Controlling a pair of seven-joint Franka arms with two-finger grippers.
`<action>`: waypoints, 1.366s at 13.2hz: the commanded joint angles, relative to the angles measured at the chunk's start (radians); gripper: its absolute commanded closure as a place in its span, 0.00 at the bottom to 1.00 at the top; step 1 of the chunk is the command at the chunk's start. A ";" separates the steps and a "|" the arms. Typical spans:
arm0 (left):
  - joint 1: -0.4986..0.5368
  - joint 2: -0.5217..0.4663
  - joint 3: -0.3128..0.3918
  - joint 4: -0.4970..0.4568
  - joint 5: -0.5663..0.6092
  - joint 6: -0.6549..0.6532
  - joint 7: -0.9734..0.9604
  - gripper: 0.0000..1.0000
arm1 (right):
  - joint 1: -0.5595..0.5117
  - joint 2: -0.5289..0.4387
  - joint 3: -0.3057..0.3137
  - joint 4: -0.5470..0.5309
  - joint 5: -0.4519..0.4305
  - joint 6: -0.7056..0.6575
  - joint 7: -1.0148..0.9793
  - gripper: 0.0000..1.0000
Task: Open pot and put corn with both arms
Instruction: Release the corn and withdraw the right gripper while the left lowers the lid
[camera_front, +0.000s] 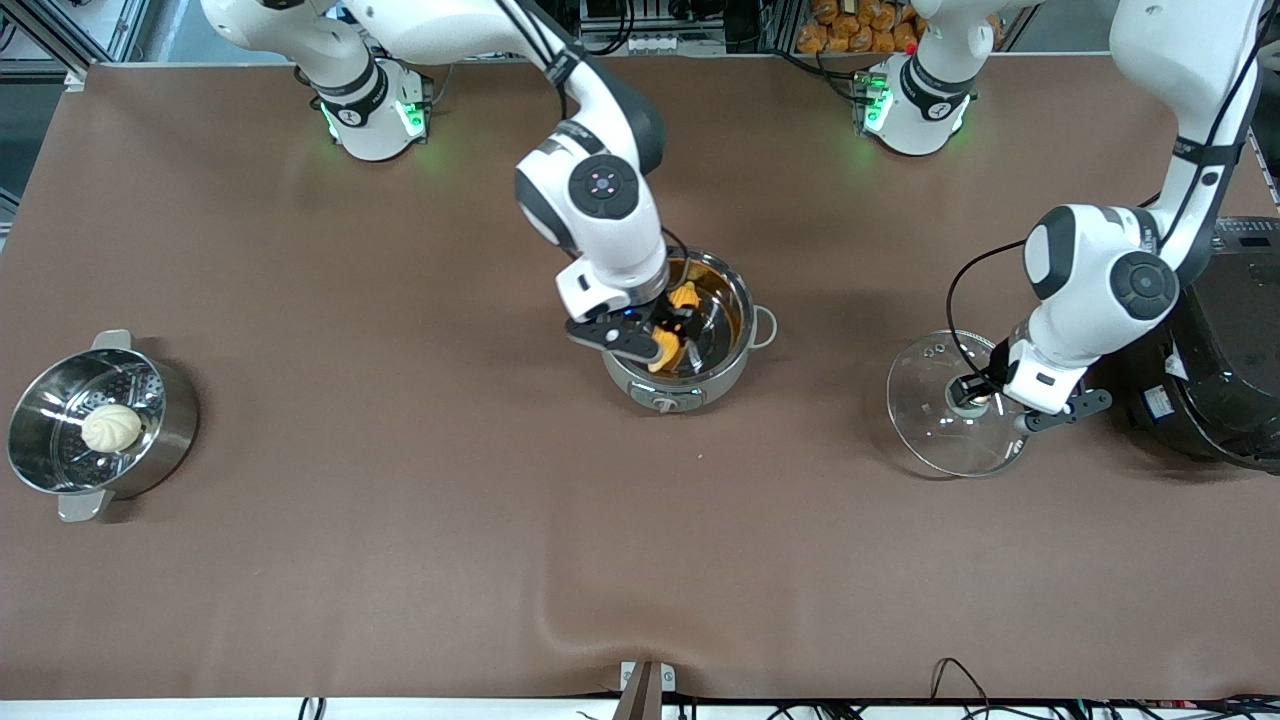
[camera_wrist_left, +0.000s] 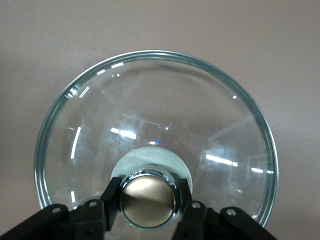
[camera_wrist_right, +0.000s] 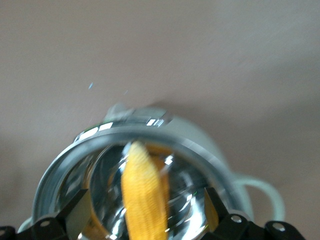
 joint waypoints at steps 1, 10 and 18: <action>0.012 -0.021 -0.009 -0.032 0.050 0.033 0.014 1.00 | -0.177 -0.133 0.020 -0.014 -0.009 -0.177 -0.188 0.00; 0.009 -0.022 -0.015 0.004 0.086 0.031 0.005 0.00 | -0.590 -0.439 0.016 -0.026 -0.024 -0.542 -0.860 0.00; 0.015 -0.249 -0.013 0.290 0.083 -0.339 0.089 0.00 | -0.780 -0.627 0.017 -0.072 -0.080 -0.687 -1.034 0.00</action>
